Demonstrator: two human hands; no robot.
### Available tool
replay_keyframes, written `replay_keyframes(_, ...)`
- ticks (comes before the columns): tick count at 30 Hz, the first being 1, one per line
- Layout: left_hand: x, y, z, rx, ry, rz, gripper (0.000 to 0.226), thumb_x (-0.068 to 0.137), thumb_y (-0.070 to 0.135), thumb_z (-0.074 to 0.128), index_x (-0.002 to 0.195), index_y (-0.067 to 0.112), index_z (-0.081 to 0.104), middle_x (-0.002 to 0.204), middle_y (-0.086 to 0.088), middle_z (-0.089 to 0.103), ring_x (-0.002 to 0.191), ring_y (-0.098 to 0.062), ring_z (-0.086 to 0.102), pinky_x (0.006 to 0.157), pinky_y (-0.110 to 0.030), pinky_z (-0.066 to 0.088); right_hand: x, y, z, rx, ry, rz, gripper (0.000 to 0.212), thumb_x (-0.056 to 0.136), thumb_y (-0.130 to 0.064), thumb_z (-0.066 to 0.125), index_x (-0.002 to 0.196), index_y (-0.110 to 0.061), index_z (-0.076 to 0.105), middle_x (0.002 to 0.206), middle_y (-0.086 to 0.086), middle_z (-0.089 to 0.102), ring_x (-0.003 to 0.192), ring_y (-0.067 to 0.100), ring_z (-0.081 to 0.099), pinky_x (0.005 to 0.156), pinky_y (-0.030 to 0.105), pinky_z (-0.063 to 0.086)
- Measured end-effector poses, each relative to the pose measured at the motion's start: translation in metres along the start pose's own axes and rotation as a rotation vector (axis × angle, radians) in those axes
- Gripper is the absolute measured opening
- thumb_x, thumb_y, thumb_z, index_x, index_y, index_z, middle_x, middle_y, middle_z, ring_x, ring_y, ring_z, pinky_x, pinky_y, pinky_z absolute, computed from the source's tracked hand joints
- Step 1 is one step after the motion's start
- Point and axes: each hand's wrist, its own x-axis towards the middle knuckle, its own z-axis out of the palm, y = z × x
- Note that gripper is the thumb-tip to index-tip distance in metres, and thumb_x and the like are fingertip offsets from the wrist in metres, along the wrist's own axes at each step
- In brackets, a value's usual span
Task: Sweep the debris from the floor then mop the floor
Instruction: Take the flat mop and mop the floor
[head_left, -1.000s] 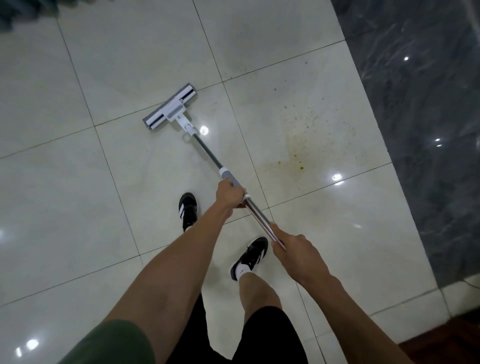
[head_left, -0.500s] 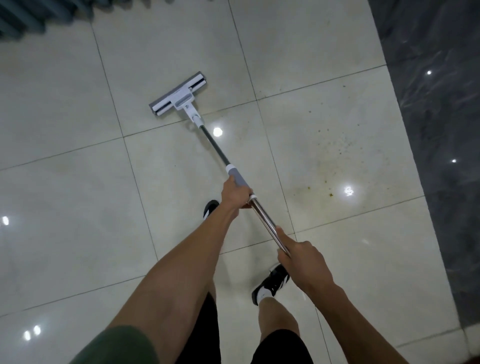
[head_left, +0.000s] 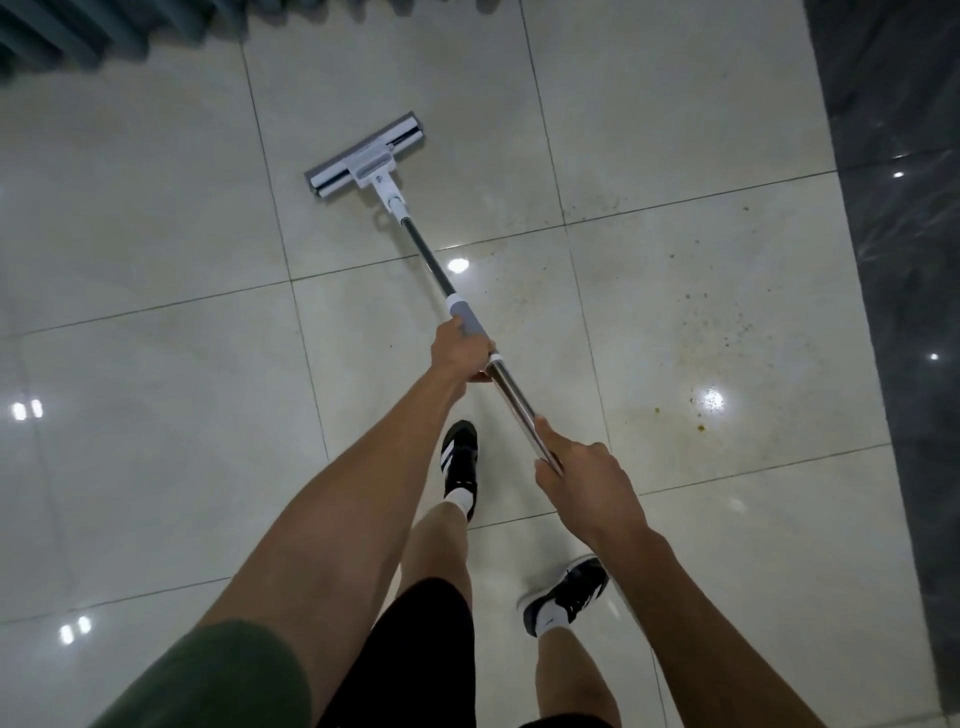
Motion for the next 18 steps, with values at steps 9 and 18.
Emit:
replay_keyframes(9,-0.047,-0.027,0.055,-0.061,-0.079,-0.034,0.018,0.084,-0.006,0.066,0.098,-0.001,0.057,0.092,-0.02,0.064,0.07,-0.029,0.069,0.052,-0.037,0.059,-0.039,0.066,-0.027,-0.008,-0.005,0.025,0.053,0.093,-0.035,0.055,0.142,-0.049,0.043,0.072,-0.003,0.055,0.063,0.021,0.059,0.062,0.035,0.056)
replay_keyframes(18,-0.112,-0.127,0.136,0.014,-0.125,-0.046,0.015,0.086,-0.004,0.069,0.096,-0.004,0.058,0.091,-0.022,0.065,0.073,-0.031,0.07,0.061,-0.044,0.062,-0.139,0.168,0.017,0.014,-0.014,0.008,0.049,0.098,-0.036,0.049,0.146,-0.043,0.039,0.096,0.006,0.065,0.084,0.027,0.062,0.074,0.04,0.056)
